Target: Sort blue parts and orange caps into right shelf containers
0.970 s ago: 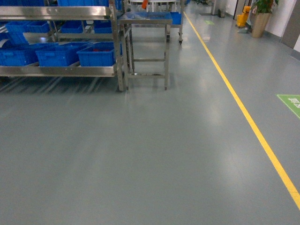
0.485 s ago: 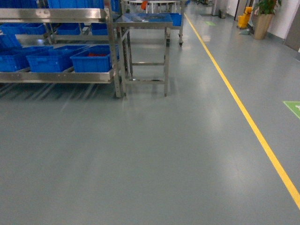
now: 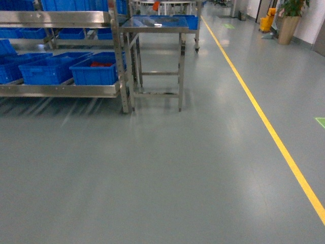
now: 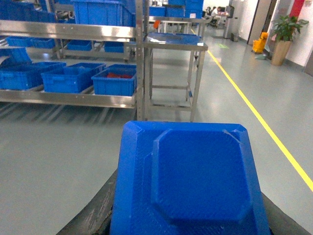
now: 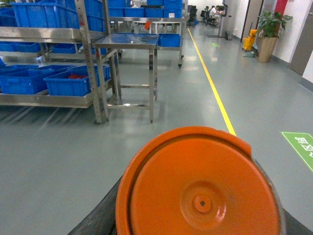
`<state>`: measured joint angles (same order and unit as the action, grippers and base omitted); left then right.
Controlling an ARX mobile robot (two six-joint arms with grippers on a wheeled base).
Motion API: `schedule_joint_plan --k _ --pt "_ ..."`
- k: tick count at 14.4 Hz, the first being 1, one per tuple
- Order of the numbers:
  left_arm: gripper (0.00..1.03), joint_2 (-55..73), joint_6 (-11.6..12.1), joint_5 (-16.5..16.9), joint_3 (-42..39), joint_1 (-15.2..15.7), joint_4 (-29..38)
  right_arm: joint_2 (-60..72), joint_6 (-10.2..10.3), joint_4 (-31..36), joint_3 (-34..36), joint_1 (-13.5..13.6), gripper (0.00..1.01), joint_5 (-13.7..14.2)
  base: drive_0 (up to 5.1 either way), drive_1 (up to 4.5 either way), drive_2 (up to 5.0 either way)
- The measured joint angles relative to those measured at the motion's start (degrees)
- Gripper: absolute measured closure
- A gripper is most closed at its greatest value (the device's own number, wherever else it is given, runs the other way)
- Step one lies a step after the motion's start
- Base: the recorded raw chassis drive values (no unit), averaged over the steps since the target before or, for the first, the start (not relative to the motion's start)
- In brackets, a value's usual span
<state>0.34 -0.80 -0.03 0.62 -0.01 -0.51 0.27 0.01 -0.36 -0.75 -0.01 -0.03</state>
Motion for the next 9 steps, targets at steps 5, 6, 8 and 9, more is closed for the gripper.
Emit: schedule_joint_plan --k 5,6,8,9 --pt "0.60 0.00 0.00 0.02 0.00 0.00 0.28 0.00 0.00 0.11 0.00 0.00 0.56 0.00 0.0 4.33 -4.3" --pt "0.60 0.00 0.00 0.02 0.00 0.00 0.07 -0.02 0.00 -0.04 0.00 0.00 0.56 0.00 0.0 4.30 -4.4" --pt "0.60 0.00 0.00 0.04 0.00 0.00 0.07 0.00 0.00 -0.07 0.00 0.00 0.56 0.00 -0.1 4.27 -4.4" --pt "0.60 0.00 0.00 0.00 0.00 0.00 0.15 0.00 0.00 0.13 0.00 0.00 0.56 0.00 -0.1 4.23 -4.4"
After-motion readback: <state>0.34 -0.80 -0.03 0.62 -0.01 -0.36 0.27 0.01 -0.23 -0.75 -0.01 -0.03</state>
